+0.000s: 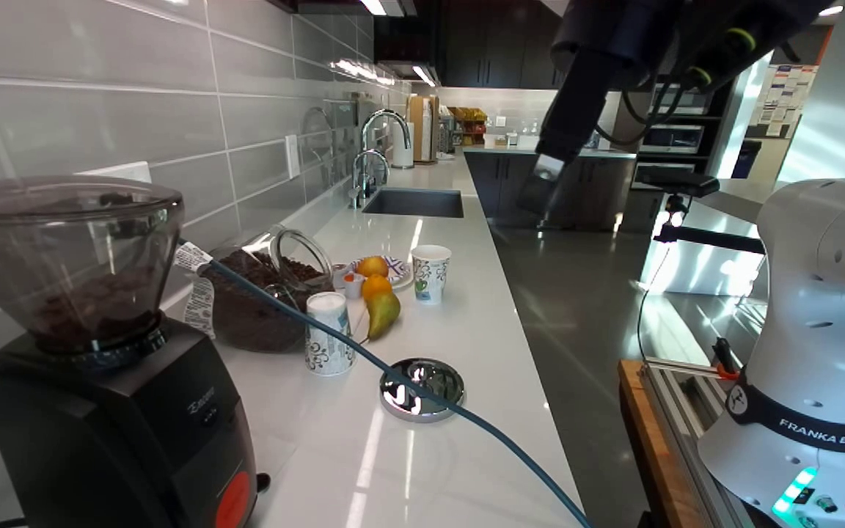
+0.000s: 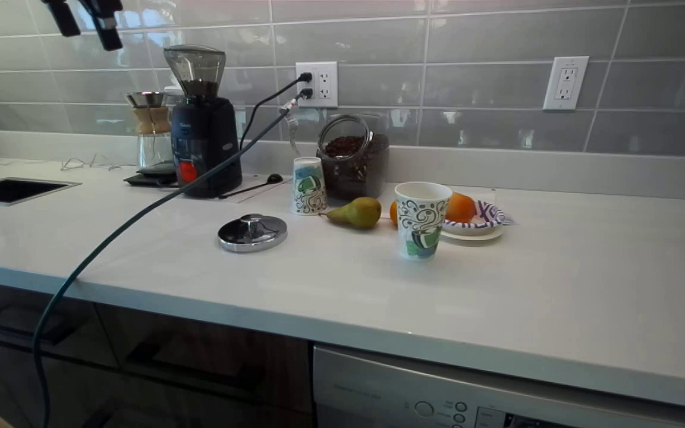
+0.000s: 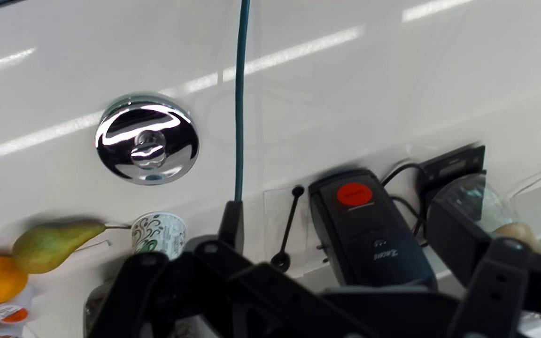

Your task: Use the silver spoon to place some coffee beans from the container into the coffee cup.

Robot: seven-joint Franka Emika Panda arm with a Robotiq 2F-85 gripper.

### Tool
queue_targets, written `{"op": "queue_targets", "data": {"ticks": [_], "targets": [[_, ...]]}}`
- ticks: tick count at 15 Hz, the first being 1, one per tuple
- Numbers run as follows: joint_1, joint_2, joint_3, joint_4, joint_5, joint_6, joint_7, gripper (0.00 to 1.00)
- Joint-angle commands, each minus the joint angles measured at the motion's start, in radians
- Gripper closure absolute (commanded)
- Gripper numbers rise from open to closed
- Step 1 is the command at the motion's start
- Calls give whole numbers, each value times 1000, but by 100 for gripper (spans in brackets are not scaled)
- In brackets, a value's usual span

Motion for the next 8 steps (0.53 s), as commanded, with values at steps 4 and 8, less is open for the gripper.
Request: {"op": "queue_targets", "data": {"ticks": [4,8], "targets": [[-141,75,-194,12,43,73,-49,0],[-160,215,-336,31,156,244,-80,0]]}}
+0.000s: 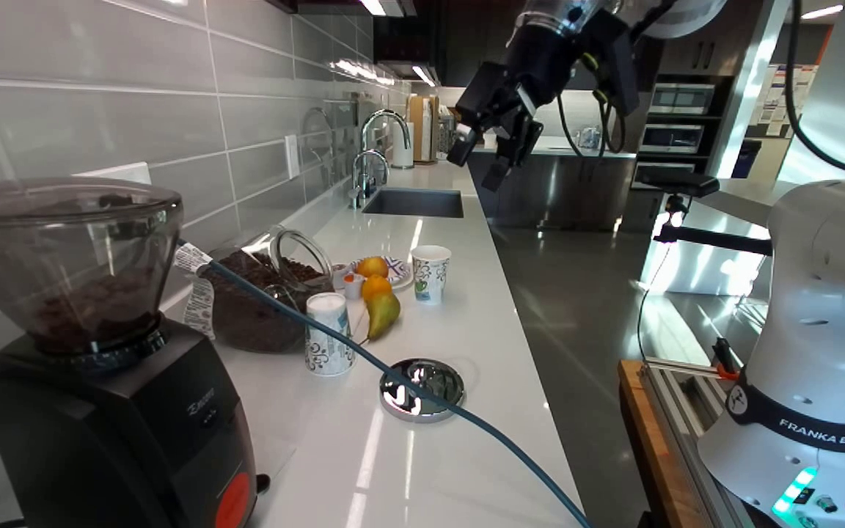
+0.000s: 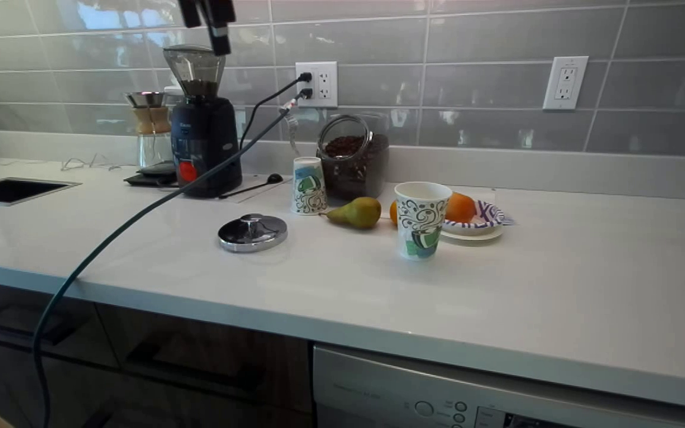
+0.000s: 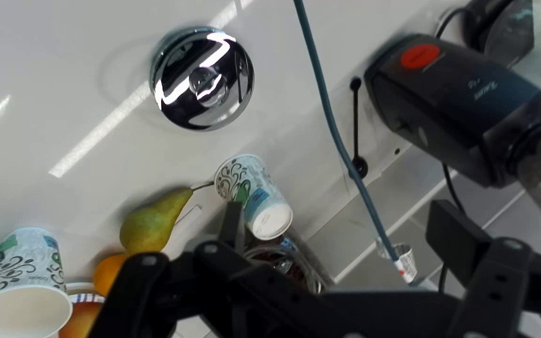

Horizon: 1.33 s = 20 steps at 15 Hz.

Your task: Use the silver spoon to place some coffee beans from the container into the coffee cup.

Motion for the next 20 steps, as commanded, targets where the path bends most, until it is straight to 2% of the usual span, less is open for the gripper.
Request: {"op": "queue_targets", "data": {"ticks": [1,3,5,6,7,9,14,20], "targets": [[1,164,-94,44,137,148,-33,0],[14,248,-125,72,214,240,-33,0],[44,325,-179,110,247,226,-149,0],[29,375,-178,139,220,187,-162,0],[-2,271,-135,67,210,210,-109,0],[-9,308,-134,78,209,212,-118,0],[-8,290,-127,78,208,212,-117,0],[-26,532,-121,211,215,336,-48,0]]}}
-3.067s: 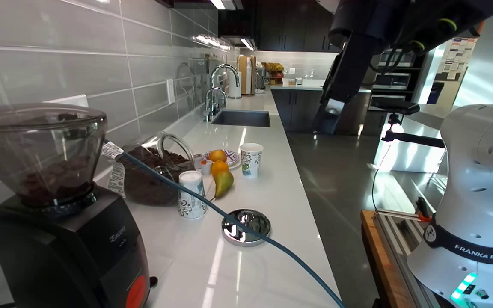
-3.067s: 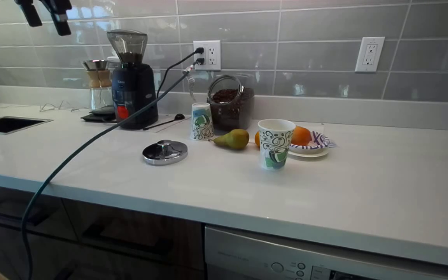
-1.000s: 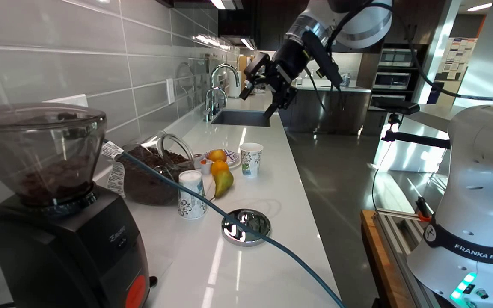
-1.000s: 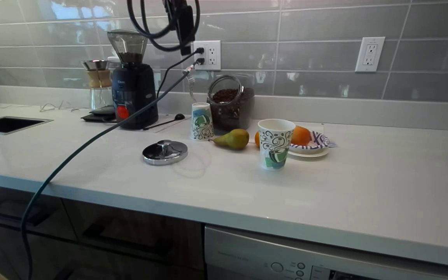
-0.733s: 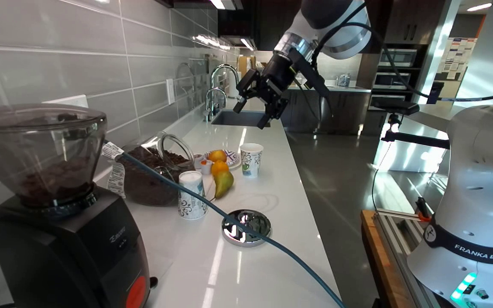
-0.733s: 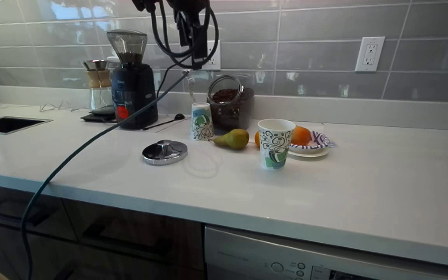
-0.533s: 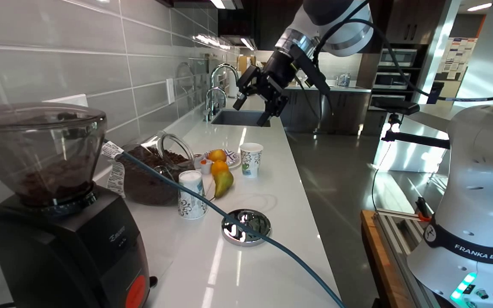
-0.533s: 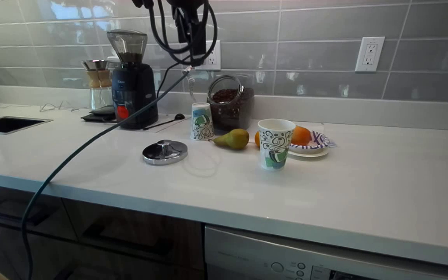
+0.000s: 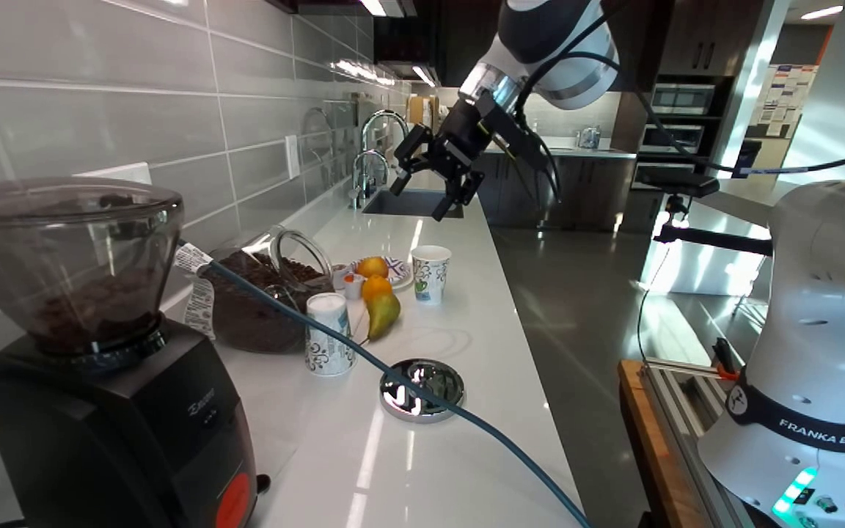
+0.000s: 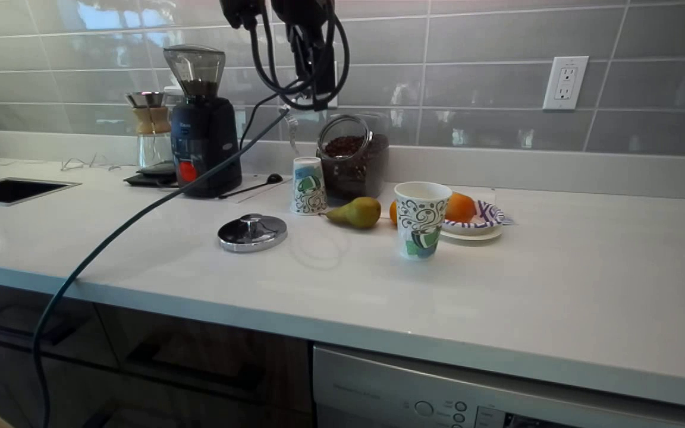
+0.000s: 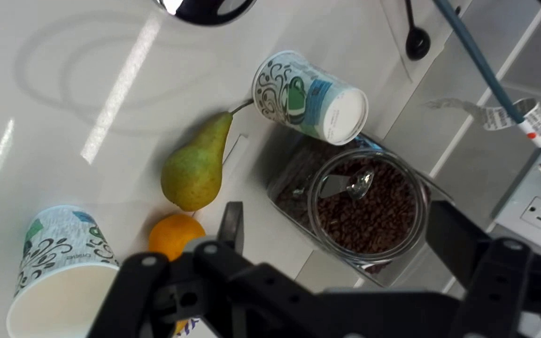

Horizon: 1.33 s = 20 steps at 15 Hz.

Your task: Use the silver spoon to place some coffee beans from the container into the coffee cup.

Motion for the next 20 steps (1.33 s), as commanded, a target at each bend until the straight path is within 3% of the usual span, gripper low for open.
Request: {"op": "queue_targets", "data": {"ticks": [1,6,11,15,16,20], "targets": [[-11,178,13,119,28,37,34,0],[-17,366,36,275,73,11,37,0],[-26,502,94,386,102,61,79,0],[-34,568,122,416,95,112,129,0],[-36,521,121,374,60,94,111,0],[-38,531,126,377,58,95,114,0]]}}
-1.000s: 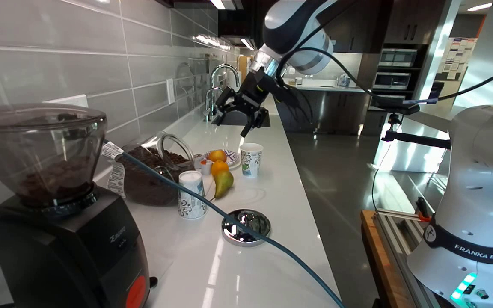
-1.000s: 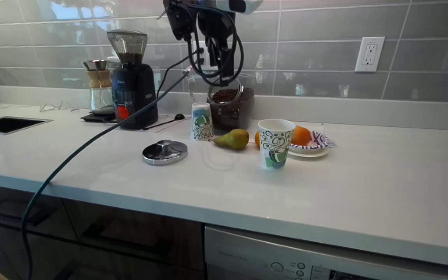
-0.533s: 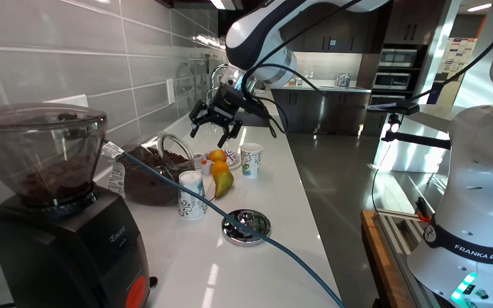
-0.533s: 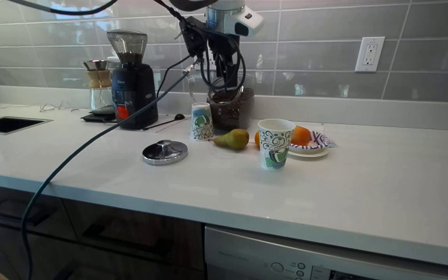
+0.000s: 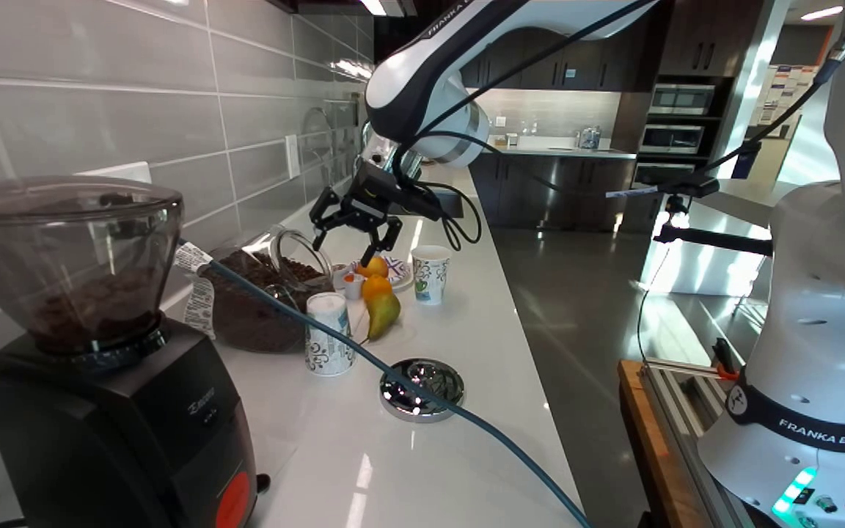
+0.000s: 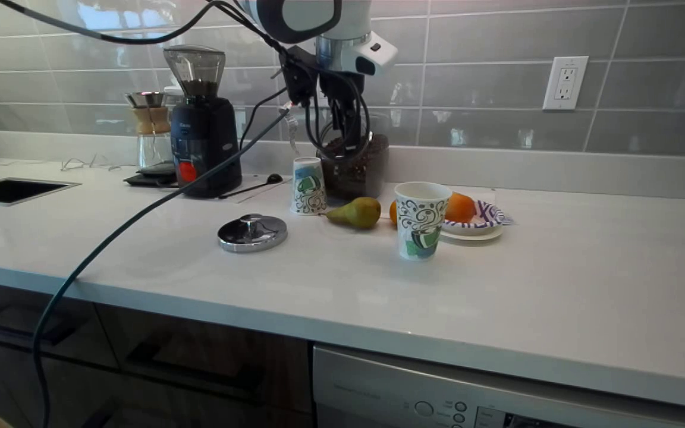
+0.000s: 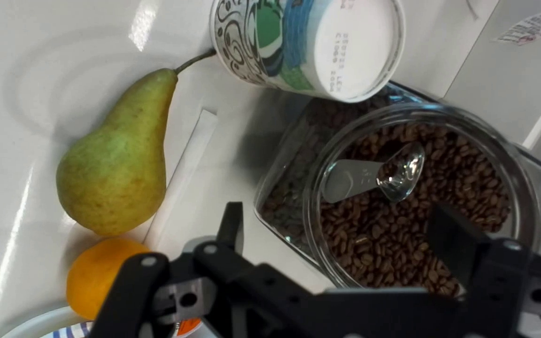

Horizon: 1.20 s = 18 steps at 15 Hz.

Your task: Use the silver spoon to place some coffee beans from the container into the coffee cup.

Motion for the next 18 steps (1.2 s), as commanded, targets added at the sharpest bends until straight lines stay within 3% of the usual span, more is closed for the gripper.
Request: {"op": "queue_targets", "data": {"ticks": [1,8,11,14,18], "targets": [[-23,-2,22,0,-11,1,8,0],[-38,85,72,28,61,99,-25,0],[-30,113,72,39,104,151,-43,22],[-28,125,75,44,110,175,-47,35],[-33,136,90,49,117,177,-59,40]]}}
